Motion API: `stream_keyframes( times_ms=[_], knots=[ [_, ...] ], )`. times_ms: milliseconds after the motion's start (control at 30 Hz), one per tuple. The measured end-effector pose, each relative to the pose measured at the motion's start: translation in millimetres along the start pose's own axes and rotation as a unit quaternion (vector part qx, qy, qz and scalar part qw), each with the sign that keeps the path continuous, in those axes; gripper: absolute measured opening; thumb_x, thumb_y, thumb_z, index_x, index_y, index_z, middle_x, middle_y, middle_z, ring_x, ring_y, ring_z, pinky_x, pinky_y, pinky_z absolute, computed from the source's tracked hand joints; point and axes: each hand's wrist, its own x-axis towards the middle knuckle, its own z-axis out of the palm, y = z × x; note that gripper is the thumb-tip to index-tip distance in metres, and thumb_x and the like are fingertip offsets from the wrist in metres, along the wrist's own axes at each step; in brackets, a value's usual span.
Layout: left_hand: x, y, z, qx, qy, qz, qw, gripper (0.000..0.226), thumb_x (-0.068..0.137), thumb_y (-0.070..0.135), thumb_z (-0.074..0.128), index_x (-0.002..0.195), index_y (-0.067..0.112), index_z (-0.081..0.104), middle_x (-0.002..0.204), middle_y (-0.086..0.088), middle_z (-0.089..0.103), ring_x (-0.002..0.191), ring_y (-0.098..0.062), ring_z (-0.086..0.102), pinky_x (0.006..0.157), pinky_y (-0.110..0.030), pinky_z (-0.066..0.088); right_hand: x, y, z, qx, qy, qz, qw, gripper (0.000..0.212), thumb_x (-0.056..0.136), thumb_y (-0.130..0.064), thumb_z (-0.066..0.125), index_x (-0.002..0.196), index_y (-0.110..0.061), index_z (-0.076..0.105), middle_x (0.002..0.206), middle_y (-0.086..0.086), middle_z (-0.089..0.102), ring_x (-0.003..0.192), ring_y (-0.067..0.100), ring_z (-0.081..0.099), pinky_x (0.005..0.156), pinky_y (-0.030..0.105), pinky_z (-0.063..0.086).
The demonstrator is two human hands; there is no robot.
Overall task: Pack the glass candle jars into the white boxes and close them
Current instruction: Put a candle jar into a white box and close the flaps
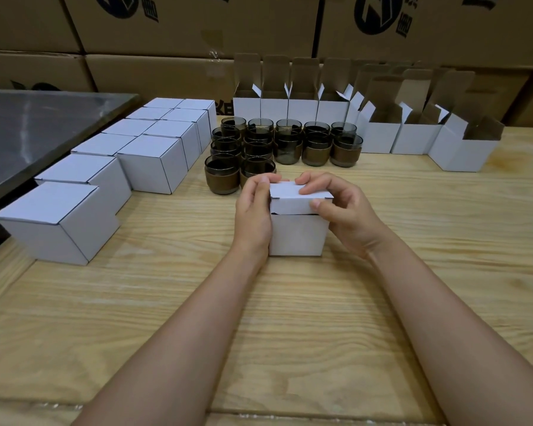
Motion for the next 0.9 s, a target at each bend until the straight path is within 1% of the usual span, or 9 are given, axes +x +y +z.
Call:
stream_keyframes(
  times_ms=[167,300,400,567,633,700,767,833,900],
  knots=[
    [-0.1,0.9,-1.6,-0.036,0.000,-0.015,0.999,0.021,0.097,0.024,0.049,0.080,0.015,0.058,0.095,-0.008,0.066,0.087,-0.023,0.058,0.080,-0.041,0.046,0.7,2.9,-0.7,-0.012,0.000,-0.009,1.000,0.030,0.075,-0.004,0.058,0.072,-0.030,0.073,0.103,-0.005,0.058,0.106,0.007,0.054,0.085,0.025,0.044],
    [-1.9,0.9,-6.0,-0.049,-0.043,0.004,0.998,0.013,0.076,0.025,0.060,0.082,0.014,0.057,0.101,-0.016,0.057,0.094,-0.030,0.052,0.084,-0.048,0.042,-2.5,5.7,-4.2,-0.070,-0.038,-0.012,0.997,0.017,0.076,-0.003,0.058,0.079,-0.018,0.066,0.112,-0.002,0.053,0.112,0.007,0.051,0.089,0.023,0.044],
    [-2.1,0.6,-8.7,-0.029,-0.063,-0.001,0.998,0.018,0.067,0.013,0.057,0.085,0.013,0.058,0.104,-0.014,0.058,0.093,-0.028,0.055,0.078,-0.043,0.044,-2.3,4.4,-6.6,-0.028,-0.054,0.023,0.998,0.021,0.079,-0.011,0.054,0.075,-0.020,0.073,0.112,-0.004,0.054,0.118,0.010,0.049,0.097,0.027,0.042],
    [-0.5,3.1,-12.8,-0.034,-0.094,-0.019,0.995,0.027,0.066,0.011,0.057,0.091,0.015,0.063,0.100,-0.005,0.060,0.085,-0.018,0.058,0.069,-0.033,0.048,-2.0,5.6,-10.8,0.008,-0.047,0.058,0.997,0.029,0.074,-0.009,0.051,0.078,-0.019,0.078,0.121,-0.006,0.051,0.115,0.005,0.051,0.091,0.020,0.043],
    [-2.5,4.5,-11.3,-0.006,-0.080,0.009,0.997,0.028,0.067,0.012,0.056,0.094,0.015,0.063,0.100,-0.005,0.060,0.090,-0.019,0.057,0.076,-0.035,0.046,-4.3,8.1,-12.1,0.026,-0.043,0.086,0.995,0.028,0.075,-0.013,0.052,0.081,-0.022,0.078,0.130,-0.005,0.044,0.117,0.006,0.049,0.090,0.021,0.043],
    [-6.8,5.8,-11.1,0.084,-0.028,0.109,0.990,0.023,0.074,0.011,0.055,0.096,0.013,0.065,0.103,-0.004,0.063,0.098,-0.018,0.058,0.088,-0.034,0.046,-6.5,9.4,-13.4,0.048,-0.050,0.105,0.992,0.028,0.078,-0.015,0.051,0.086,-0.023,0.077,0.127,-0.002,0.047,0.113,0.009,0.052,0.091,0.023,0.042],
    [-9.8,6.0,-13.9,0.242,0.026,0.286,0.927,0.018,0.085,0.010,0.052,0.095,0.009,0.067,0.102,-0.004,0.067,0.101,-0.018,0.060,0.092,-0.037,0.045,-8.0,9.8,-14.2,0.066,-0.053,0.102,0.991,0.032,0.080,-0.014,0.050,0.101,-0.024,0.073,0.117,-0.001,0.058,0.107,0.011,0.057,0.094,0.027,0.043],
    [-14.0,4.5,-13.5,0.387,-0.002,0.442,0.809,0.023,0.092,0.016,0.048,0.092,0.007,0.069,0.093,-0.004,0.068,0.092,-0.023,0.062,0.088,-0.041,0.042,-8.6,10.5,-15.7,0.082,-0.064,0.100,0.990,0.044,0.083,-0.013,0.049,0.125,-0.024,0.057,0.123,0.000,0.061,0.114,0.014,0.056,0.101,0.030,0.043],
    [-19.5,1.9,-8.9,0.491,-0.024,0.502,0.712,0.031,0.090,0.032,0.052,0.085,0.009,0.071,0.085,-0.007,0.066,0.080,-0.027,0.063,0.087,-0.041,0.041,-8.3,10.5,-17.9,0.077,-0.075,0.108,0.988,0.057,0.086,-0.018,0.050,0.139,-0.034,0.039,0.138,0.012,0.051,0.125,0.021,0.050,0.108,0.036,0.038]
  ],
)
